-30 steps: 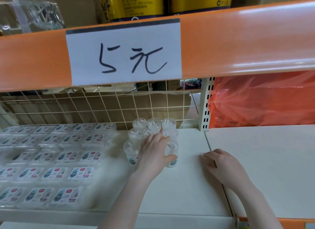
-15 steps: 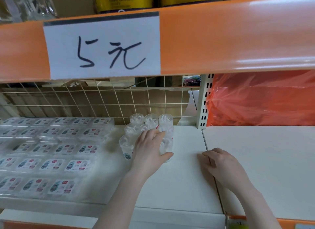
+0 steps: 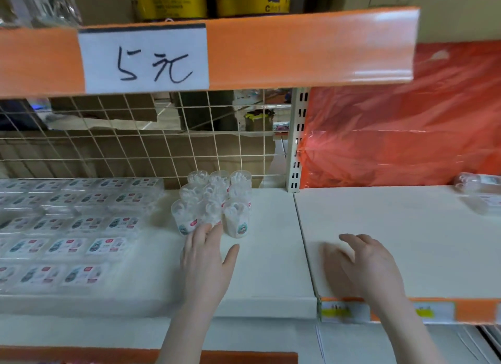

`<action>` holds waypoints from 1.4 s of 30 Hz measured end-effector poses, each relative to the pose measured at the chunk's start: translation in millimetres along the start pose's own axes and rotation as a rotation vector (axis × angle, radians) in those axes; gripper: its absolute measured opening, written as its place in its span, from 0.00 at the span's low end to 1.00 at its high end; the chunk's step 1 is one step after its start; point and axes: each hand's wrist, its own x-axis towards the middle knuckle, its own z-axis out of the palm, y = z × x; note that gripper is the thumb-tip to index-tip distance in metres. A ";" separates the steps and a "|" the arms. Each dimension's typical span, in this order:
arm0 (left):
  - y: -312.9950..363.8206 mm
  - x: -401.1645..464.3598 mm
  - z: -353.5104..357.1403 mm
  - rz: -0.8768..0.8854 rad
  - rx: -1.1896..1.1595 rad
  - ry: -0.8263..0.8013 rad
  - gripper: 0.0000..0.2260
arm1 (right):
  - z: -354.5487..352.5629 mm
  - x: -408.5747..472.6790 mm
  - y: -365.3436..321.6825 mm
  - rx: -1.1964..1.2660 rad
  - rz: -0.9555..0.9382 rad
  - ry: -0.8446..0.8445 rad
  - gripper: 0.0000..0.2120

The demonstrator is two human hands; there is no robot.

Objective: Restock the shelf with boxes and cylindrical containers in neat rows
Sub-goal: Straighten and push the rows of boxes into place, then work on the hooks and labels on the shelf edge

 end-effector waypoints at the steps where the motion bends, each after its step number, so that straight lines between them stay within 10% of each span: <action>1: -1.7 -6.2 -2.2 -0.002 -0.005 -0.007 0.20 | -5.4 -10.6 0.0 0.008 0.034 0.020 0.15; 17: 77.1 -94.5 -17.8 0.081 -0.205 -0.196 0.20 | -106.9 -150.4 50.7 -0.070 0.238 0.216 0.15; 42: 453.4 -133.7 113.5 0.179 -0.255 -0.247 0.21 | -251.0 -94.2 392.7 -0.051 0.328 0.243 0.15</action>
